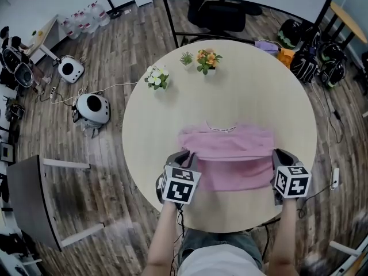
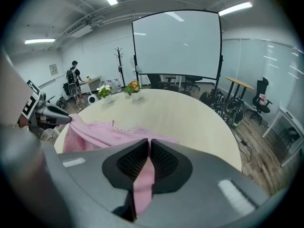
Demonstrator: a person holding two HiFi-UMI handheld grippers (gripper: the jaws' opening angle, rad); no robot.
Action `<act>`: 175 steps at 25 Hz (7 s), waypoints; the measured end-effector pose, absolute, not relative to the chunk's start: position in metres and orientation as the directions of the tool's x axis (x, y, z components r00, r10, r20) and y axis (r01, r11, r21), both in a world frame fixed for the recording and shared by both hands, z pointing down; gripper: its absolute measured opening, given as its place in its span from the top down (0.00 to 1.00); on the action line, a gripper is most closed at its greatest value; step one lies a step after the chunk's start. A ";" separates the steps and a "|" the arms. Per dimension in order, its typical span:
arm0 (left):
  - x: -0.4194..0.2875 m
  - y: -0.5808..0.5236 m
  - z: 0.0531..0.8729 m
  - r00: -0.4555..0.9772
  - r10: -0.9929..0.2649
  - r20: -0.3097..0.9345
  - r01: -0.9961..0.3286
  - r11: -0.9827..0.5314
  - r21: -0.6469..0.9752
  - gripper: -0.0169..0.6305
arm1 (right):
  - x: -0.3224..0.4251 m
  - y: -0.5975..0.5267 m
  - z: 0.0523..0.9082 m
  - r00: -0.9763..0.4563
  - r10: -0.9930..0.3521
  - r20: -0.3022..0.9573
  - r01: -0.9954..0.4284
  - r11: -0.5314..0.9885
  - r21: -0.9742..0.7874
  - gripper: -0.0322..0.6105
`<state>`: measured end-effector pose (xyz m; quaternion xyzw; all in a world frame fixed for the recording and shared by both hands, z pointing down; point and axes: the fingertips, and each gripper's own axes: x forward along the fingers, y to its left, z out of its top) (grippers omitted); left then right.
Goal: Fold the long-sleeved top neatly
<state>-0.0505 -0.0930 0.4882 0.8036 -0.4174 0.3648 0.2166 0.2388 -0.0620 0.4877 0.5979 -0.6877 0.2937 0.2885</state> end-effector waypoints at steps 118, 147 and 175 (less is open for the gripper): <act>0.271 0.024 0.606 0.422 -0.257 0.869 -0.731 -0.664 0.159 0.69 | 0.300 -0.131 0.561 -0.394 -0.570 0.721 -0.917 0.294 -0.269 0.55; 0.269 0.028 0.617 0.350 -0.354 0.867 -0.751 -0.660 0.034 0.89 | 0.268 -0.123 0.621 -0.390 -0.469 0.792 -0.899 0.379 -0.219 0.73; 0.255 0.040 0.524 0.596 -0.410 0.690 -0.732 -0.631 0.257 0.92 | 0.292 -0.103 0.555 -0.385 -0.499 0.777 -0.921 0.254 -0.294 0.81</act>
